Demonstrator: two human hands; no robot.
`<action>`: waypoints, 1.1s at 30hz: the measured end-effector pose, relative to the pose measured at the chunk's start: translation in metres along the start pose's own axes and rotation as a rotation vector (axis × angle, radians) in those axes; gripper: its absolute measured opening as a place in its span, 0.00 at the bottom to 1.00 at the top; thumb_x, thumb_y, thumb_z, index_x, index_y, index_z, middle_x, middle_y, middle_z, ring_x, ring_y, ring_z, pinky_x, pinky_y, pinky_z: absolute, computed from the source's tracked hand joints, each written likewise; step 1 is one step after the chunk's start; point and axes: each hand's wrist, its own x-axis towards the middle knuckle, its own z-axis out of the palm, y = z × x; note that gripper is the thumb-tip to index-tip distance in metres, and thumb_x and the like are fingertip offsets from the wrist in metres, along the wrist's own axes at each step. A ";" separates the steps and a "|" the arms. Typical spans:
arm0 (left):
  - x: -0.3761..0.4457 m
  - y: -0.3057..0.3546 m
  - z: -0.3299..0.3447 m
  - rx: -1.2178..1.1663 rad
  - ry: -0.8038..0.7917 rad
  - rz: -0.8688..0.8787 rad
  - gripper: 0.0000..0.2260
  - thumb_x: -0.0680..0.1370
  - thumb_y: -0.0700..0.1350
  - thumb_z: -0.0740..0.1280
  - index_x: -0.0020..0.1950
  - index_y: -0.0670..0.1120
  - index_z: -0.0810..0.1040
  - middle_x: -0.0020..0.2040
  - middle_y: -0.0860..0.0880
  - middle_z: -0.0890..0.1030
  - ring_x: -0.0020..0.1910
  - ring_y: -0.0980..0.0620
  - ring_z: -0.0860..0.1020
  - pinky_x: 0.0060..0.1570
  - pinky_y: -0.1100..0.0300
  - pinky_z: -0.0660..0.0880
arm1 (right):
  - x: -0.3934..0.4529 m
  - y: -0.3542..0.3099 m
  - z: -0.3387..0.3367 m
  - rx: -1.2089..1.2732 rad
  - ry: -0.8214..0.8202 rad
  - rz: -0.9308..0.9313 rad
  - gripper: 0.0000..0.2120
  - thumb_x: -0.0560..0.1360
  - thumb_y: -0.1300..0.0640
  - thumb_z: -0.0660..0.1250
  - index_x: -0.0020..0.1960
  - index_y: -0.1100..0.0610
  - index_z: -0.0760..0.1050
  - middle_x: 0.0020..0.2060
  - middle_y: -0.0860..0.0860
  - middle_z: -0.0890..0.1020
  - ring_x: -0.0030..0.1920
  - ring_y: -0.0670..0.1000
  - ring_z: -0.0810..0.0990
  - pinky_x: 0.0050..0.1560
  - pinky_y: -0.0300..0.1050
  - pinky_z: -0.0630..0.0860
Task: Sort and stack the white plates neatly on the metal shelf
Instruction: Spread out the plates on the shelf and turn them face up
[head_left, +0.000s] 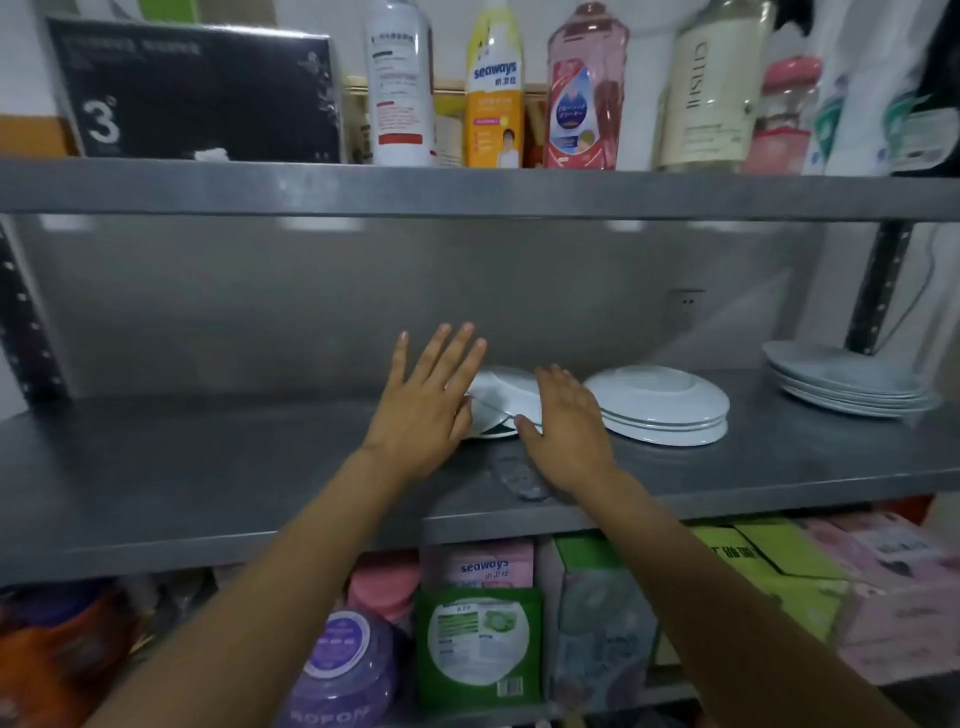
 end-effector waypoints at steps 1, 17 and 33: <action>0.004 -0.001 0.003 0.015 -0.017 -0.007 0.27 0.79 0.49 0.54 0.78 0.45 0.53 0.78 0.46 0.53 0.77 0.46 0.51 0.72 0.36 0.50 | 0.007 0.004 0.004 0.021 -0.027 -0.014 0.31 0.79 0.48 0.61 0.76 0.59 0.56 0.76 0.59 0.60 0.76 0.57 0.57 0.76 0.52 0.52; 0.016 -0.055 0.046 -0.029 -0.165 0.008 0.26 0.79 0.51 0.49 0.77 0.46 0.54 0.77 0.45 0.59 0.75 0.46 0.59 0.69 0.34 0.55 | 0.076 0.021 0.035 0.097 -0.414 0.173 0.35 0.71 0.50 0.72 0.73 0.57 0.63 0.70 0.55 0.71 0.70 0.56 0.69 0.65 0.46 0.69; 0.004 -0.060 0.068 -0.149 -0.300 -0.065 0.30 0.76 0.57 0.37 0.78 0.50 0.51 0.78 0.47 0.56 0.76 0.47 0.55 0.71 0.36 0.47 | 0.067 0.001 0.035 -0.515 -0.172 -0.120 0.15 0.73 0.66 0.59 0.59 0.64 0.71 0.53 0.59 0.81 0.52 0.60 0.80 0.45 0.48 0.72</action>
